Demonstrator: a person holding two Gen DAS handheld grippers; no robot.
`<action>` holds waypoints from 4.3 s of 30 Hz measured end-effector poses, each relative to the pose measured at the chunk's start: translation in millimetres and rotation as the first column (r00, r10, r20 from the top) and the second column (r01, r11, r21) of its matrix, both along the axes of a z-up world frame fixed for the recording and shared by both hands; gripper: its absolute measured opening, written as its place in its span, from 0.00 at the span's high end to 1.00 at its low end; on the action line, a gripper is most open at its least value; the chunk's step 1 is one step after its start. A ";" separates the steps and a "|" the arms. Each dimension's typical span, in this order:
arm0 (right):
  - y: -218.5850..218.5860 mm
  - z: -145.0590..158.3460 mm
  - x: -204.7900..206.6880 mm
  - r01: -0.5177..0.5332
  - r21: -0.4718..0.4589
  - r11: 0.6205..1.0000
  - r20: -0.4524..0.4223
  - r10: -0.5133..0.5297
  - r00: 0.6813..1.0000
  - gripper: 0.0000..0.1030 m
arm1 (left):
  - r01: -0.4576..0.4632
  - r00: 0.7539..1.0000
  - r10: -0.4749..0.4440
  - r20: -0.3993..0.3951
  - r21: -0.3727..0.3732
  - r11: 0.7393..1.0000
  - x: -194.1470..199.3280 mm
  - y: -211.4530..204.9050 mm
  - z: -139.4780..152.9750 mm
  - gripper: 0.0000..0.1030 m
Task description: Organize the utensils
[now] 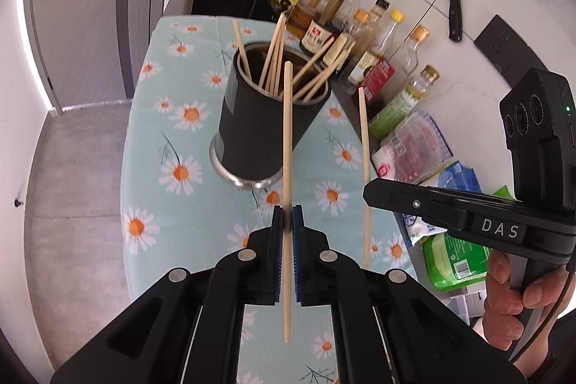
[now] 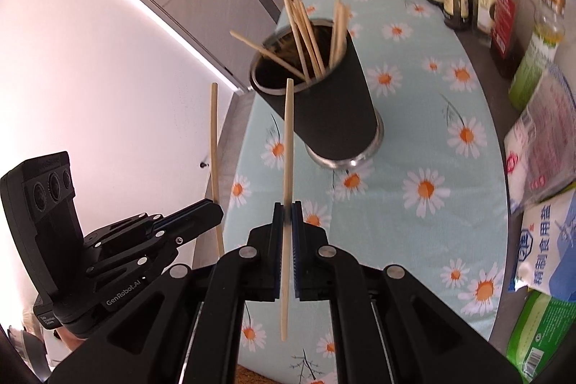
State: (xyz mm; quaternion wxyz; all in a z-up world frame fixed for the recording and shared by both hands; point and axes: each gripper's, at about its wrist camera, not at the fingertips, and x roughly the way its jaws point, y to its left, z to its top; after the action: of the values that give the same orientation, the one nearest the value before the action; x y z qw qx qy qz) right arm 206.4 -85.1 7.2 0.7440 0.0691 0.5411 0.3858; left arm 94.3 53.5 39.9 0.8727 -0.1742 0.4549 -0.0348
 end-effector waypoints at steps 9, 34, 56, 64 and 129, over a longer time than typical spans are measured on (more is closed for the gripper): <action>4.7 45.6 19.3 0.038 0.077 0.996 0.140 -0.049 0.989 0.95 | 0.034 0.988 -0.031 0.153 -0.018 0.999 16.4 12.5 42.1 0.96; 31.1 120.6 105.7 0.117 0.264 0.957 0.384 -0.216 0.898 0.94 | 0.028 0.788 -0.054 0.613 0.053 0.998 80.2 29.9 97.3 0.96; 18.1 106.7 111.2 0.158 0.315 0.936 0.347 -0.269 0.899 0.79 | -0.020 0.777 -0.043 0.628 0.093 0.995 80.5 36.9 85.0 0.67; 3.9 112.3 90.4 0.161 0.317 0.935 0.369 -0.277 0.887 0.70 | -0.052 0.787 -0.018 0.616 0.096 0.994 60.8 35.3 93.1 0.53; -137.1 -46.1 -95.4 -0.037 0.101 0.994 0.436 -0.010 0.900 0.05 | -0.157 0.953 0.074 0.294 0.270 0.950 -110.9 -86.8 -27.4 0.06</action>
State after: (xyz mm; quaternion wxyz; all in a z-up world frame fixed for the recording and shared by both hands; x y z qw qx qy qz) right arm 111.0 -222.2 -39.0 0.8387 0.0168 0.3402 0.4250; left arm -16.6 -33.4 12.5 0.9448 -0.0643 0.3156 0.0597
